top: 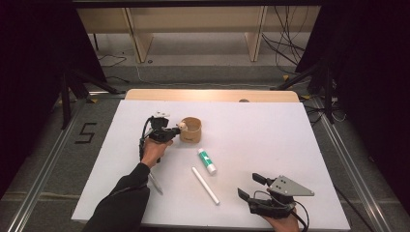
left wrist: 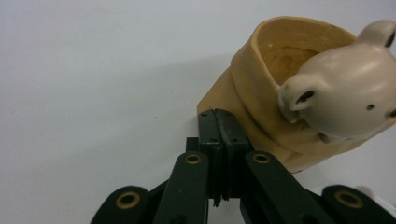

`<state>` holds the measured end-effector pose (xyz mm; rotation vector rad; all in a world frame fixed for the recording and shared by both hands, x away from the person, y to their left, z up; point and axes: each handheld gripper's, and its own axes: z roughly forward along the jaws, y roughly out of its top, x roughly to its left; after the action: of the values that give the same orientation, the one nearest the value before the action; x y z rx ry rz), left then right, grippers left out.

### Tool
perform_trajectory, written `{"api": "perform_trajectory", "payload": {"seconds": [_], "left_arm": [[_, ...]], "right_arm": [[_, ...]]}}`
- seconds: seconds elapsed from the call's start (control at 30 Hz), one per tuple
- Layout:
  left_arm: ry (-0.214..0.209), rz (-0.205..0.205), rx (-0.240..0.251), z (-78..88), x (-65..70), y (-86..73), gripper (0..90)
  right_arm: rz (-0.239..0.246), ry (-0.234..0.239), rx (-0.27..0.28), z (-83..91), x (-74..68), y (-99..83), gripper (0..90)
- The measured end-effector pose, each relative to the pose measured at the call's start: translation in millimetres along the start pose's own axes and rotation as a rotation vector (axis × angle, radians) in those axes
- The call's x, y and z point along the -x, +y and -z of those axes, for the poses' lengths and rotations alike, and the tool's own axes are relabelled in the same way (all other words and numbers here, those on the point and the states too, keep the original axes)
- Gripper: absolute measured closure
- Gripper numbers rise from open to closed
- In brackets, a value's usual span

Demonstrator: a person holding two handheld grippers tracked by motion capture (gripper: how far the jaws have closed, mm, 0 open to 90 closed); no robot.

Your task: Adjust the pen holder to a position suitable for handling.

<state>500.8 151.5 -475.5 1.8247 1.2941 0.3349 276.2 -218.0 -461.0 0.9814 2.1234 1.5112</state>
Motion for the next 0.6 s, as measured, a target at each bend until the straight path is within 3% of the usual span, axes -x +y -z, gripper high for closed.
{"api": "perform_trajectory", "payload": {"seconds": [0.1, 0.6], "left_arm": [[0.013, 0.009, 0.008, -1.6, 2.7, 0.2, 89.1], [-0.008, -0.013, -0.009, -17.6, 26.7, 7.5, 89.1]], "right_arm": [[0.002, 0.002, -0.005, -1.3, -0.5, 0.0, 27.2], [0.002, 0.006, -0.001, -0.9, -0.4, -0.1, 27.2]]}}
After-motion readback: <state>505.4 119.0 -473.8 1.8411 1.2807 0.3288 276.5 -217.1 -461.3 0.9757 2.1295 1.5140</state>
